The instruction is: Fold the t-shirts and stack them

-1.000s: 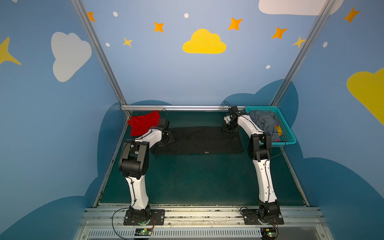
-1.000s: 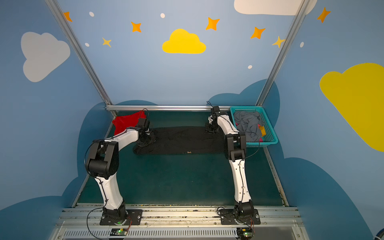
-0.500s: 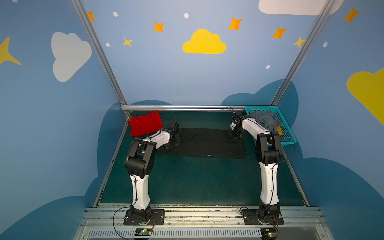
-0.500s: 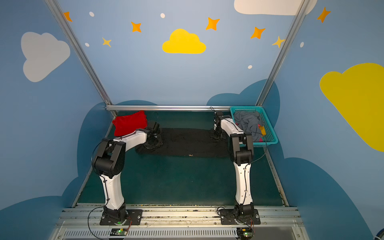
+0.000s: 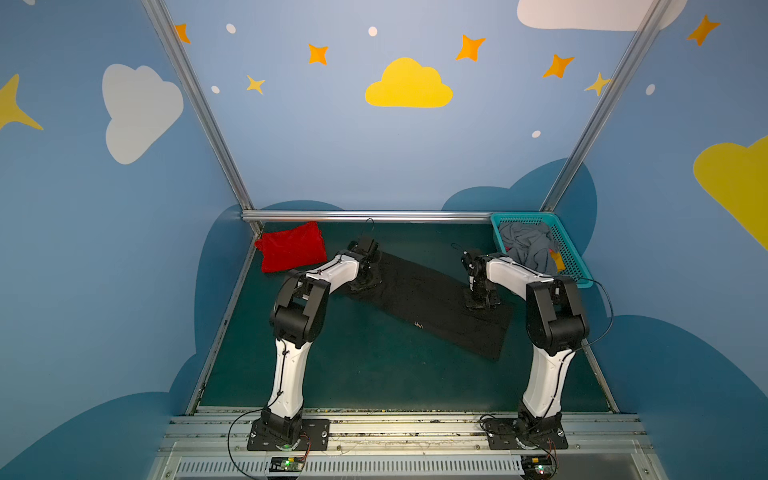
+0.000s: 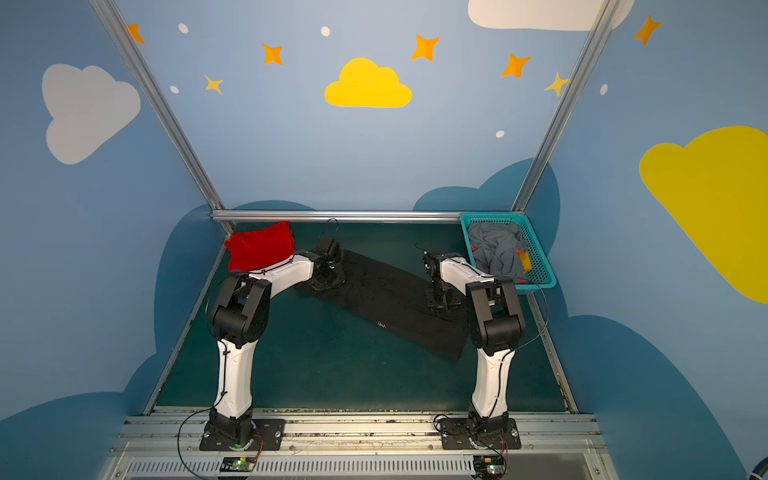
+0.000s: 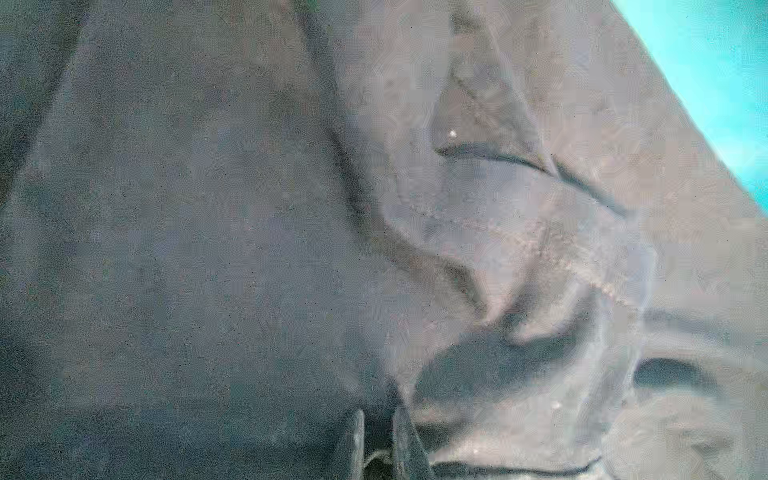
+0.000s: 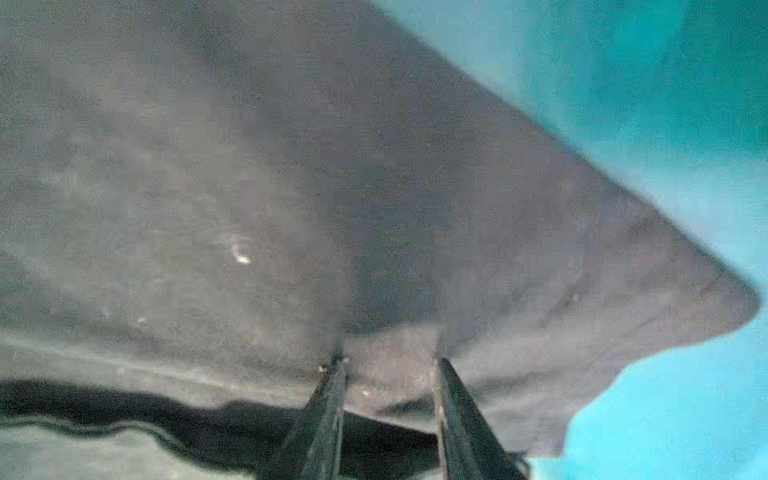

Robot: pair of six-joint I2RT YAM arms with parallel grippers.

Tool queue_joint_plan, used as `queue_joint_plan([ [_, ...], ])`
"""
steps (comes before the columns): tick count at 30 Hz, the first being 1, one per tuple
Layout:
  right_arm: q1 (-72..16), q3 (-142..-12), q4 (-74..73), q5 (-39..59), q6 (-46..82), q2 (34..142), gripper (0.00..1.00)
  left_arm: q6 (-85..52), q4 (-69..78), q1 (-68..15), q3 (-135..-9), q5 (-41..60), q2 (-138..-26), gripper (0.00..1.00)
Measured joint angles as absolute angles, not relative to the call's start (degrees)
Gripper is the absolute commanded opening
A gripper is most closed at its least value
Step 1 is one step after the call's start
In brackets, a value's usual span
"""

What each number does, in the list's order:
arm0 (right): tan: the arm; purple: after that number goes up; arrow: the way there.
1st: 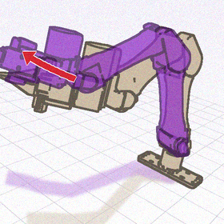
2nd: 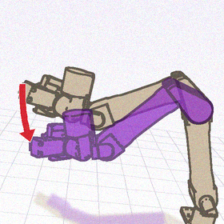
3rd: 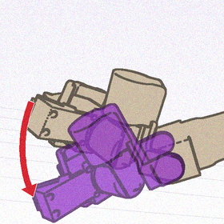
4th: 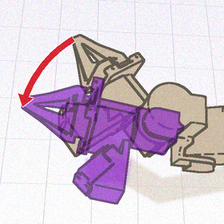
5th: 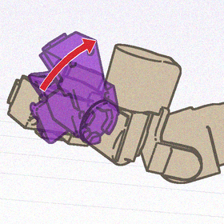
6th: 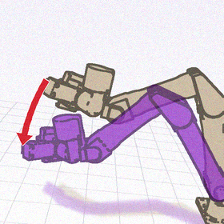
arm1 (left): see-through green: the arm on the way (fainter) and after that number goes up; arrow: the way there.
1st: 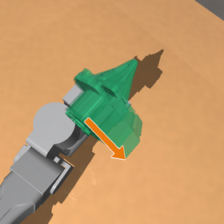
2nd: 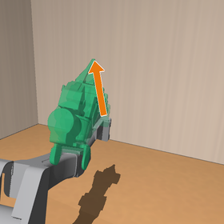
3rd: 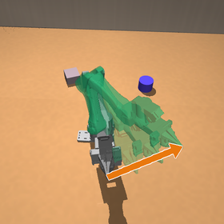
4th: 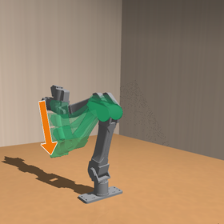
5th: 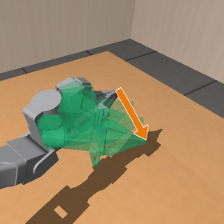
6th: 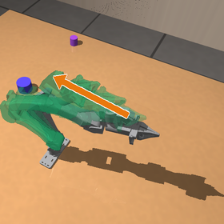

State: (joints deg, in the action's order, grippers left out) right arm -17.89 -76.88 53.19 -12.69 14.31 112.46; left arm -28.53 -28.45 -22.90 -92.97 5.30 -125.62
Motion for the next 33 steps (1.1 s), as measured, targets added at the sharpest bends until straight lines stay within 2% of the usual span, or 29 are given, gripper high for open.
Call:
queue_joint_plan([
  [9, -27.0, -67.3, 56.2, -12.1, 19.7, 106.5, 0.39, -32.6, -42.9, -24.7, -118.3, 4.2, -139.6, 0.13],
  [18, -41.2, -65.7, 57.9, -4.4, 26.1, 105.5, 0.39, -33.1, -53.0, -23.5, -146.4, 7.1, -154.8, 0.14],
  [23, -47.4, -63.9, 53.3, 6.9, 30.1, 104.2, 0.38, -33.5, -50.3, -22.2, -148.9, 12.3, -156.8, 0.14],
  [27, -49.0, -62.5, 45.6, 17.9, 33.9, 103.3, 0.37, -36.5, -44.8, -20.4, -149.6, 19.5, -158.7, 0.13],
  [33, -50.4, -67.2, 39.4, 24.5, 34.3, 107.9, 0.37, -41.3, -36.4, -18.7, -153.1, 27.2, -163.1, 0.12],
])
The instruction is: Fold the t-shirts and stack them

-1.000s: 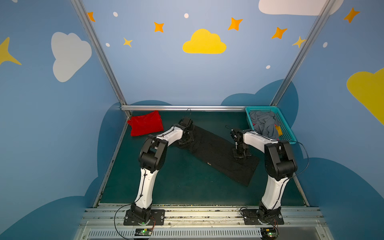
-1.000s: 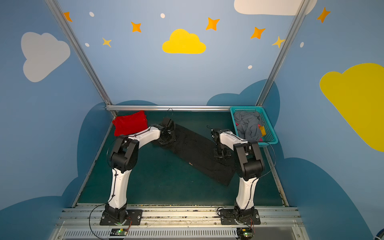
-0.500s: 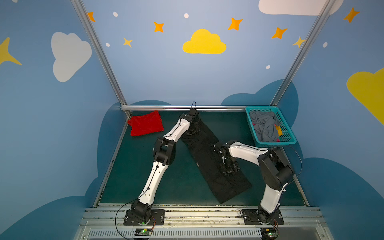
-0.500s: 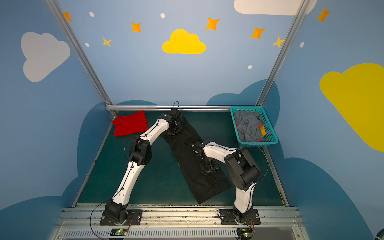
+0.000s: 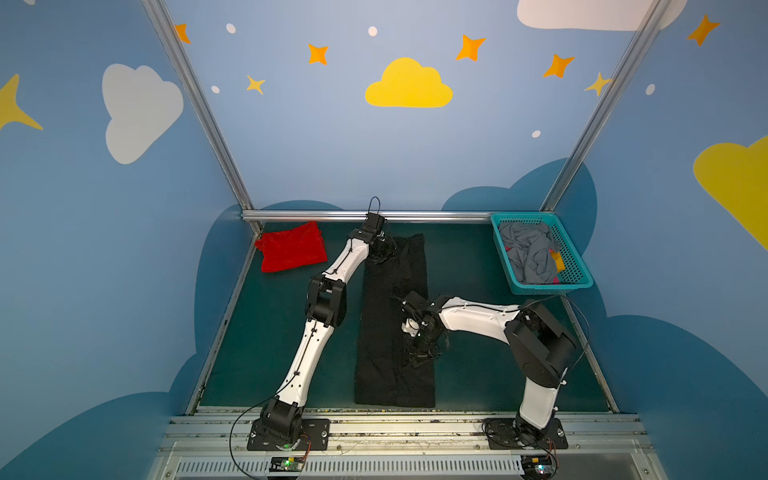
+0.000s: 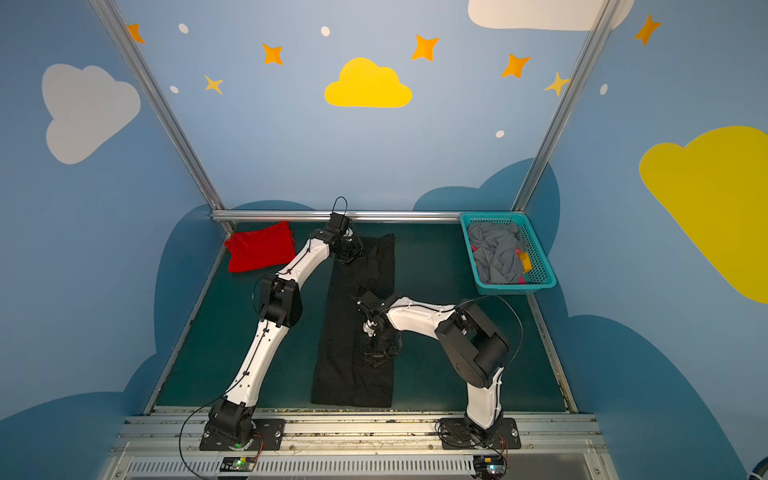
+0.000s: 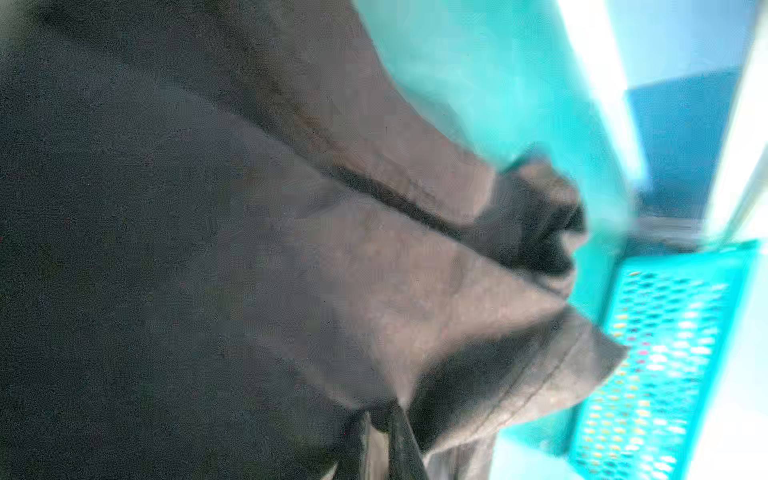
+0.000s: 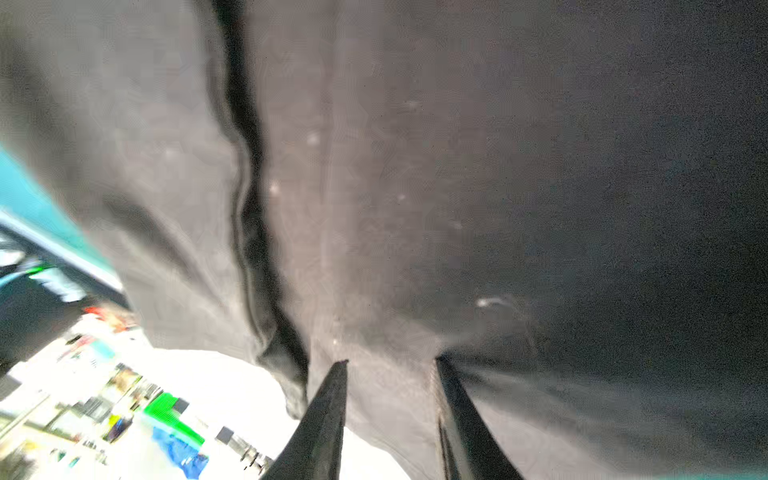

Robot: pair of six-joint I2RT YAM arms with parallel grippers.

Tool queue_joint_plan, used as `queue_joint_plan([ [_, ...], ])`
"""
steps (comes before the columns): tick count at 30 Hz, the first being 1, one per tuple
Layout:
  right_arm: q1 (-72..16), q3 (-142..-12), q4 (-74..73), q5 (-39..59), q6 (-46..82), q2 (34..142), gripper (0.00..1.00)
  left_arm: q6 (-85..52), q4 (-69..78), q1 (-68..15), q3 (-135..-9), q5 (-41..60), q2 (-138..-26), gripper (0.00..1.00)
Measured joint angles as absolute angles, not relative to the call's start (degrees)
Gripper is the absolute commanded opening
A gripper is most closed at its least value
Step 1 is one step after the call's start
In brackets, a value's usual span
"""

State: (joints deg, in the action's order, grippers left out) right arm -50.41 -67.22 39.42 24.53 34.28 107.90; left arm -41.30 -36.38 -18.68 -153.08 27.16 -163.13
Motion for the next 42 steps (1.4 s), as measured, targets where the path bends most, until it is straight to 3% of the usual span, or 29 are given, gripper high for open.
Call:
queue_joint_plan([
  [17, -45.8, -64.7, 38.4, 21.4, 33.0, 105.4, 0.38, -46.0, -28.9, -16.5, -153.0, 28.5, -164.7, 0.16],
  [28, -45.1, -63.7, 38.4, 21.1, 32.1, 104.2, 0.38, -46.1, -26.3, -15.9, -152.7, 28.5, -164.7, 0.28],
  [29, -45.4, -63.7, 38.3, 21.4, 32.1, 104.2, 0.38, -46.1, -26.2, -15.9, -152.7, 28.5, -164.7, 0.31],
  [31, -45.7, -63.7, 37.9, 21.9, 32.0, 104.2, 0.39, -46.0, -25.8, -15.9, -152.8, 28.8, -164.7, 0.48],
  [34, -46.2, -63.7, 37.2, 22.3, 31.7, 103.4, 0.39, -45.6, -25.8, -16.4, -153.3, 28.6, -164.2, 0.59],
  [42, -46.2, -63.7, 36.2, 21.9, 31.0, 93.4, 0.41, -42.3, -30.6, -18.2, -149.9, 25.3, -158.7, 0.75],
])
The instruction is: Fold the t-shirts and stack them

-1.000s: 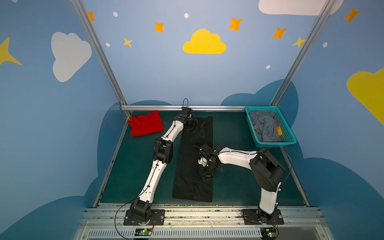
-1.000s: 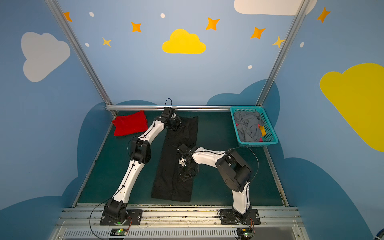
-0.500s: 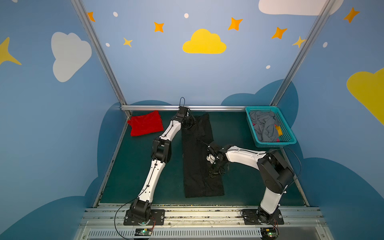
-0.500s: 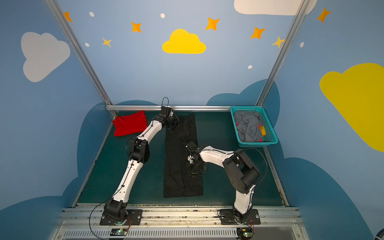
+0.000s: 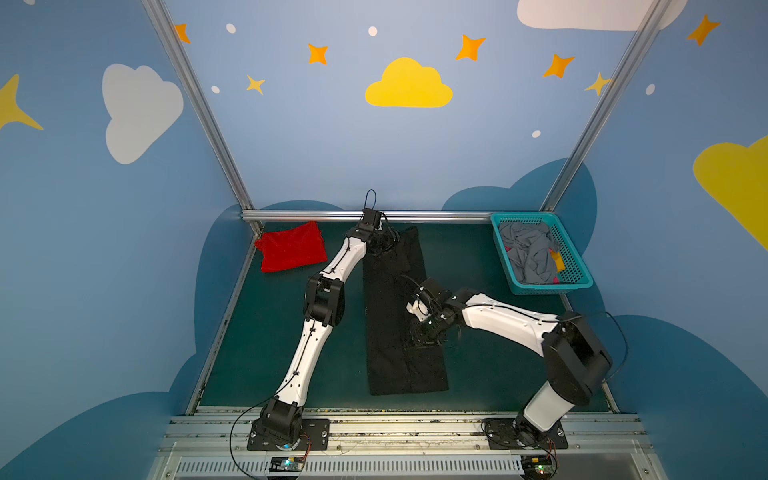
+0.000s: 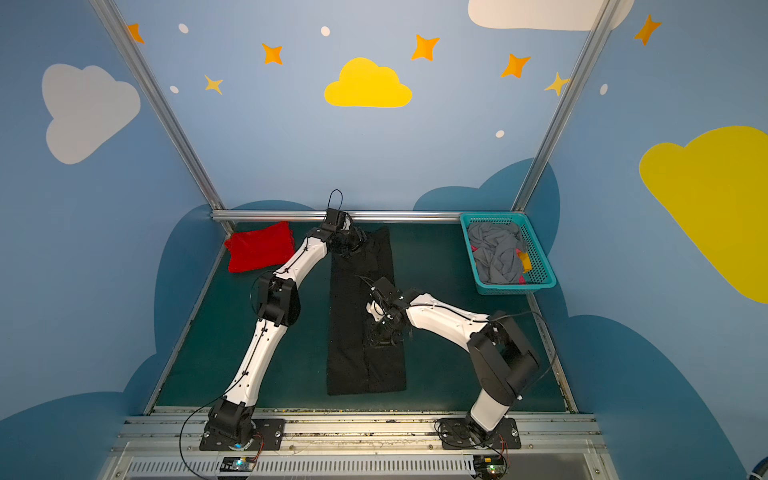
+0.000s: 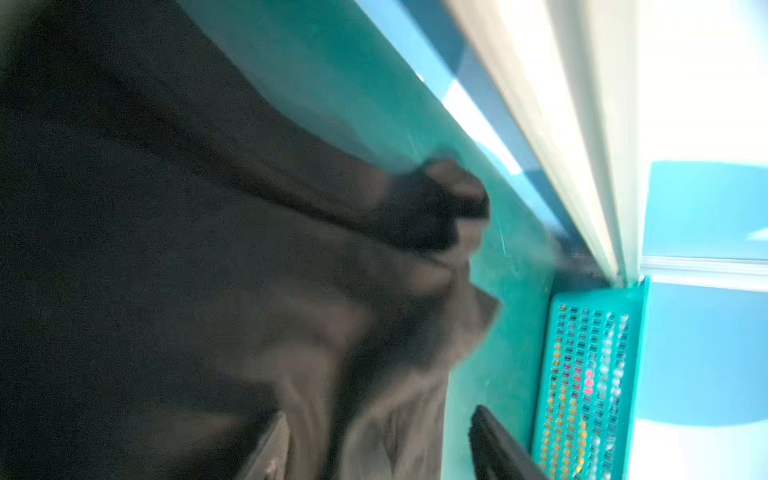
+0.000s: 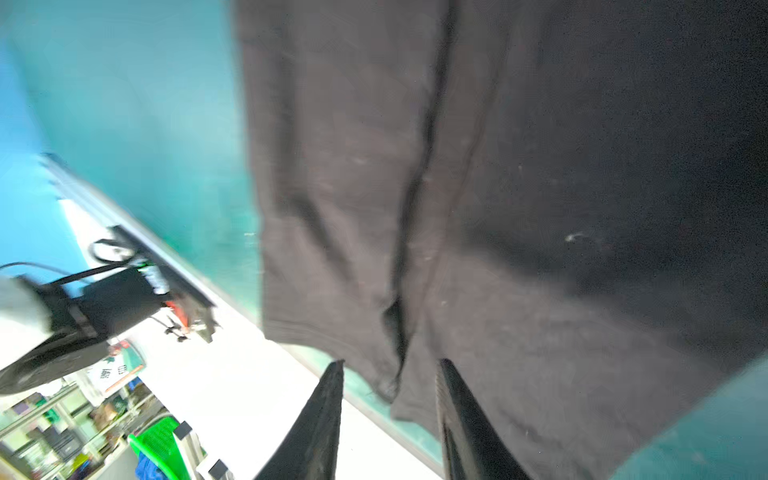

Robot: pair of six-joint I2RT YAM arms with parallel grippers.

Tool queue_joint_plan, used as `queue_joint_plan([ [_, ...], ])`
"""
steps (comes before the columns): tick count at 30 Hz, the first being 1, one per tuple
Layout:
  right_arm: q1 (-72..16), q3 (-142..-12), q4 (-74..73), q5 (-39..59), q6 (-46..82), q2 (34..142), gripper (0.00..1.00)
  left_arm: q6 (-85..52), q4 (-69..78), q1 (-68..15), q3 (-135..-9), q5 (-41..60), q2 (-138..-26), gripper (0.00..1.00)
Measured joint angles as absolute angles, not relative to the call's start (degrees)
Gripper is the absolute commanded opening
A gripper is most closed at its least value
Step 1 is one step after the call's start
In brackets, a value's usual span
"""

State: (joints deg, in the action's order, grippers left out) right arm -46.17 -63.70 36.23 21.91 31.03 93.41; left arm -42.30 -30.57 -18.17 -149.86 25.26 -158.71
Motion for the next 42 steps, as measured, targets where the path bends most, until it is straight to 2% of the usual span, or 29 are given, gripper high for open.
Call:
queue_joint_plan([
  [9, -45.3, -58.4, 38.3, 16.2, 30.7, 81.1, 0.54, -35.9, -34.0, -20.1, -138.2, 20.4, -140.2, 0.8],
  [12, -44.2, -55.8, 39.8, 14.0, 30.2, 77.2, 0.57, -33.2, -32.3, -21.5, -125.6, 17.5, -127.9, 0.8],
  [19, -42.0, -49.0, 41.0, 10.7, 29.8, 68.9, 0.6, -32.8, -22.1, -25.6, -82.2, 13.6, -91.3, 0.82],
  [24, -41.4, -45.3, 40.9, 10.0, 29.9, 68.1, 0.64, -34.7, -24.7, -31.3, -64.6, 6.9, -73.4, 0.83],
  [33, -41.3, -39.1, 37.9, 10.5, 31.8, 66.0, 0.66, -41.6, -35.8, -40.4, -45.9, -1.0, -58.6, 0.91],
  [42, -41.4, -34.7, 35.6, 11.6, 34.1, 66.7, 0.66, -51.5, -35.9, -49.8, -36.5, -1.5, -58.1, 0.91],
])
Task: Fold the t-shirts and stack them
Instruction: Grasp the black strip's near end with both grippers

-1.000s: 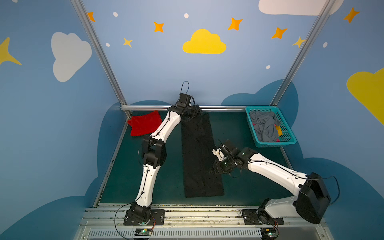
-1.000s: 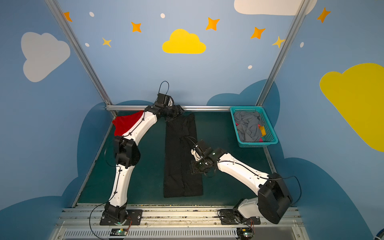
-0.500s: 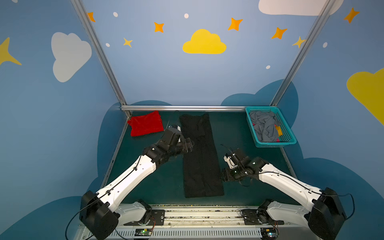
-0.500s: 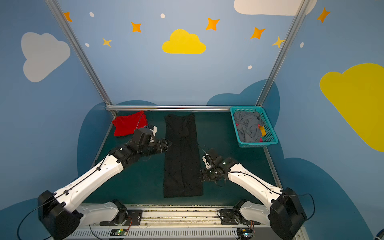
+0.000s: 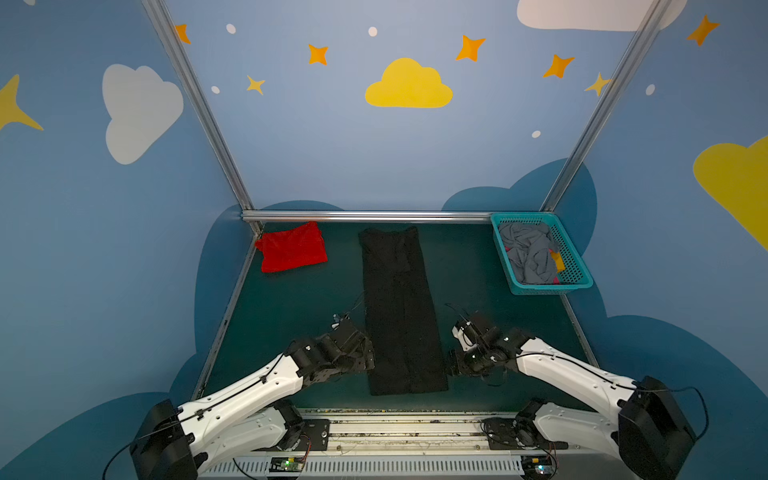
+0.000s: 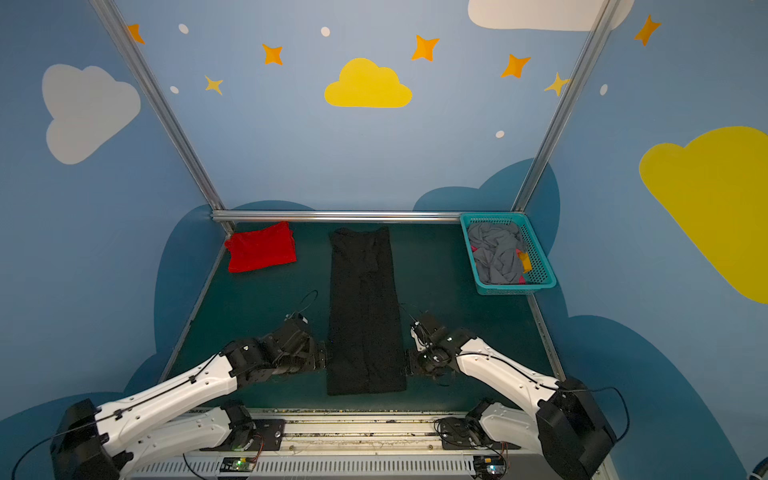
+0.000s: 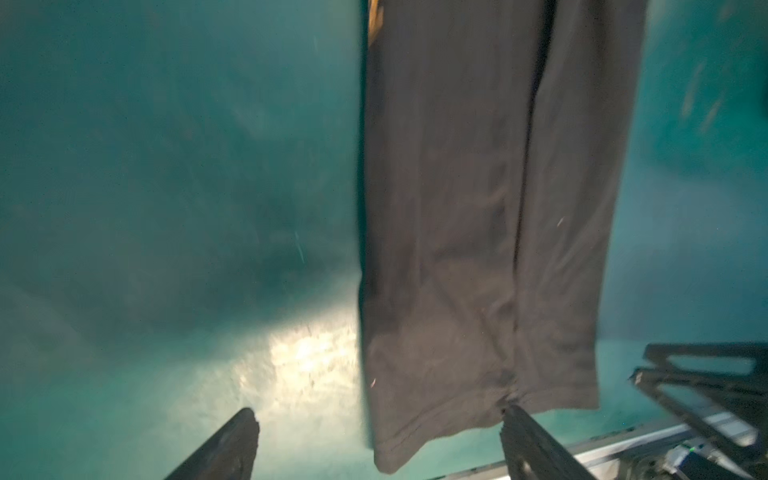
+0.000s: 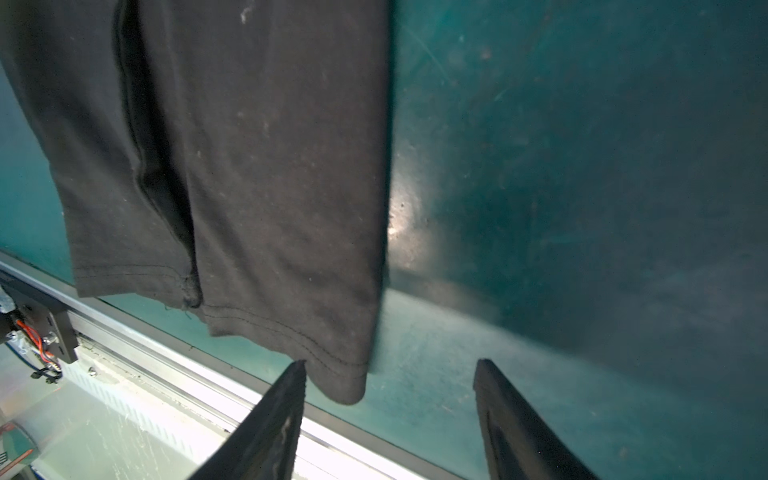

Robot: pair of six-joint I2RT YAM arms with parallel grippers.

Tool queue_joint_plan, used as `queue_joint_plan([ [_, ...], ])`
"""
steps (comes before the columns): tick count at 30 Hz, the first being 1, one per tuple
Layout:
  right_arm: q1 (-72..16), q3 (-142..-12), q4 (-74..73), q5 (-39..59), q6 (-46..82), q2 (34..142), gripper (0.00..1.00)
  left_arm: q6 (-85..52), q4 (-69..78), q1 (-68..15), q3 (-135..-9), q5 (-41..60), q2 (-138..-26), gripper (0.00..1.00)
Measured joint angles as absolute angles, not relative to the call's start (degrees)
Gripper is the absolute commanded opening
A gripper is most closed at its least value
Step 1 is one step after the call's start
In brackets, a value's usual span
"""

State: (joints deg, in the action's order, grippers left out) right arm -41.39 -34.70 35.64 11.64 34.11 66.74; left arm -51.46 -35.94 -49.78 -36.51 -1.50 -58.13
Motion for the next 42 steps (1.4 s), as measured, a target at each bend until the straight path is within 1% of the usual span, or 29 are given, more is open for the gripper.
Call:
queue_joint_plan([
  [9, -44.1, -33.3, 33.0, 13.1, 36.5, 69.9, 0.61, -57.4, -32.3, -55.3, -36.1, -1.3, -70.1, 0.81],
  [13, -45.3, -33.0, 31.9, 13.6, 37.6, 71.8, 0.57, -58.9, -29.5, -56.4, -35.6, -0.3, -73.3, 0.72],
  [17, -46.2, -33.2, 31.2, 13.9, 38.5, 73.0, 0.54, -59.8, -26.9, -56.7, -35.5, 1.1, -76.1, 0.6],
  [21, -47.8, -33.7, 31.1, 13.5, 39.2, 73.6, 0.52, -60.1, -26.8, -56.9, -36.0, 1.4, -77.3, 0.49],
  [26, -48.8, -33.8, 31.1, 12.6, 40.3, 74.0, 0.44, -60.4, -26.8, -57.2, -36.3, 1.2, -78.0, 0.41],
  [27, -48.8, -33.8, 31.0, 12.6, 40.4, 74.1, 0.42, -60.5, -26.7, -57.3, -36.3, 1.2, -78.1, 0.38],
  [30, -49.1, -34.0, 31.0, 12.5, 40.7, 74.6, 0.4, -60.7, -26.3, -57.5, -36.3, 1.3, -78.3, 0.31],
  [33, -49.5, -34.3, 30.9, 12.5, 41.1, 75.2, 0.38, -61.1, -25.6, -58.0, -36.3, 1.7, -78.5, 0.28],
  [36, -49.9, -34.6, 30.8, 12.5, 41.4, 75.6, 0.37, -61.7, -24.8, -58.9, -36.1, 1.9, -78.5, 0.27],
  [39, -50.2, -34.7, 30.6, 12.4, 41.6, 76.0, 0.33, -62.3, -24.1, -59.7, -35.7, 1.9, -78.3, 0.23],
  [40, -50.2, -34.7, 30.6, 12.4, 41.6, 76.1, 0.32, -62.5, -24.1, -59.9, -35.7, 1.9, -78.3, 0.21],
  [42, -50.4, -34.8, 30.4, 12.4, 41.6, 76.3, 0.27, -62.9, -24.1, -60.2, -35.6, 2.0, -78.3, 0.17],
])
